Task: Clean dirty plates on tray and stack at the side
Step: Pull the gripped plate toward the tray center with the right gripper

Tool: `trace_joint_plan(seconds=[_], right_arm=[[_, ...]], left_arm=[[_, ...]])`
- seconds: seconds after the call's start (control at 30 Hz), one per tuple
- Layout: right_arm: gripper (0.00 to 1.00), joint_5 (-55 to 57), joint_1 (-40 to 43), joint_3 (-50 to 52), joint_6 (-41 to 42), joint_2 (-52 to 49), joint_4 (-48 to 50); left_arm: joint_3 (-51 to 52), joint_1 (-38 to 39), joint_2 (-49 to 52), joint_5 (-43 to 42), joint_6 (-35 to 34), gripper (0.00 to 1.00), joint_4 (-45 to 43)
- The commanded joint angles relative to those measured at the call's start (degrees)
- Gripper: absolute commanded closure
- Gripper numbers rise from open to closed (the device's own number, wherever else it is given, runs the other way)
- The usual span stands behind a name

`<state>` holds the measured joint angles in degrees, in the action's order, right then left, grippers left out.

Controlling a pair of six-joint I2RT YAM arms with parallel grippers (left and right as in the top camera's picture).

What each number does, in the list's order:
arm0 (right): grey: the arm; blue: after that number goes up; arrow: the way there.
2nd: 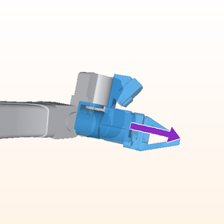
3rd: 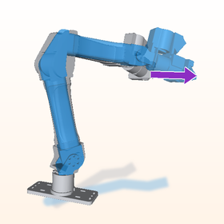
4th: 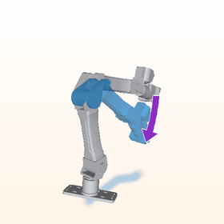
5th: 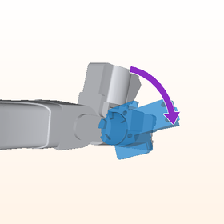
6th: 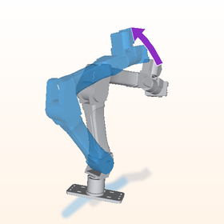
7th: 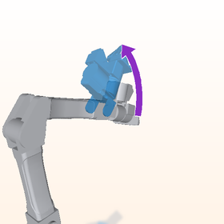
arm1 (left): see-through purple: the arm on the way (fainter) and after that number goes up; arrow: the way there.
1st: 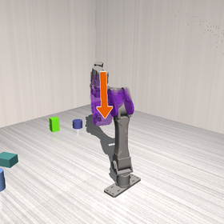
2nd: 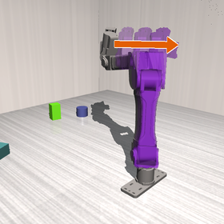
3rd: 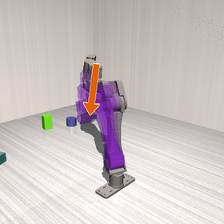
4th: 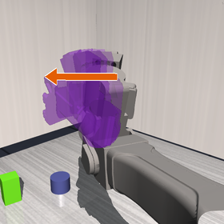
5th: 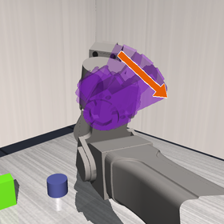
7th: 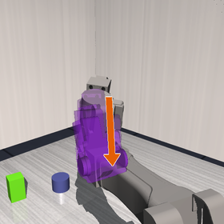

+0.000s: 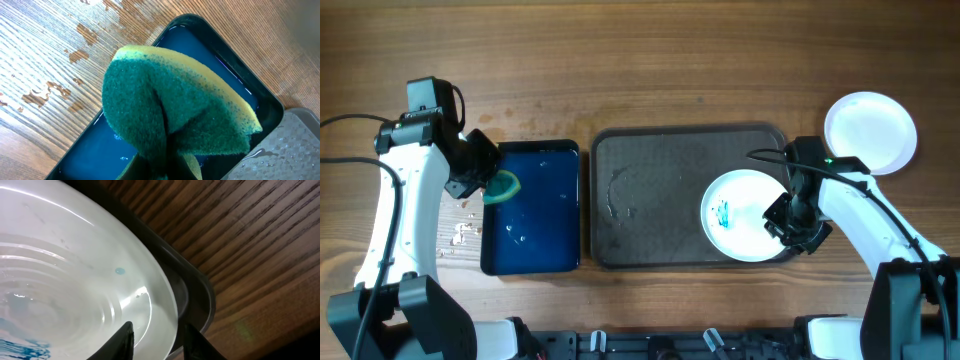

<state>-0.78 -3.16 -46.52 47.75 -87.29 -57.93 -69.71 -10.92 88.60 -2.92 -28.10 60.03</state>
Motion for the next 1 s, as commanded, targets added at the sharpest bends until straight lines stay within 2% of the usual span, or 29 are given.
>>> trace_joint_plan(seconds=[0.0,0.27,0.4,0.5,0.57,0.63,0.8,0.97], right_arm=[[0.67,2.6,0.2,0.5,1.3,0.4,0.2],[0.67,2.6,0.2,4.0,1.9,0.4,2.2],[0.71,0.7,0.2,5.5,1.7,0.4,4.3],[0.83,-0.3,0.2,5.5,1.7,0.4,5.8],[0.94,-0.3,0.2,5.5,1.7,0.4,6.7],[0.96,-0.3,0.2,5.5,1.5,0.4,7.8],[0.96,-3.0,0.2,5.5,-7.2,0.4,15.2],[0.96,-13.5,0.1,5.5,-20.5,0.4,23.2]], left_arm=[[-0.8,0.2,0.3,-0.1,0.9,0.96,0.0],[-0.8,0.2,0.3,-0.1,0.9,0.96,0.2],[-0.8,0.2,0.3,-0.1,0.9,0.96,0.2],[-0.8,0.2,0.3,-0.1,0.9,0.96,0.2],[-0.8,0.2,0.3,-0.1,0.9,0.96,0.3],[-0.8,0.2,0.3,-0.1,0.9,0.96,0.5],[-0.8,0.2,0.3,-1.2,1.0,0.96,0.4],[-0.8,0.2,0.3,-5.9,5.7,0.96,0.0]])
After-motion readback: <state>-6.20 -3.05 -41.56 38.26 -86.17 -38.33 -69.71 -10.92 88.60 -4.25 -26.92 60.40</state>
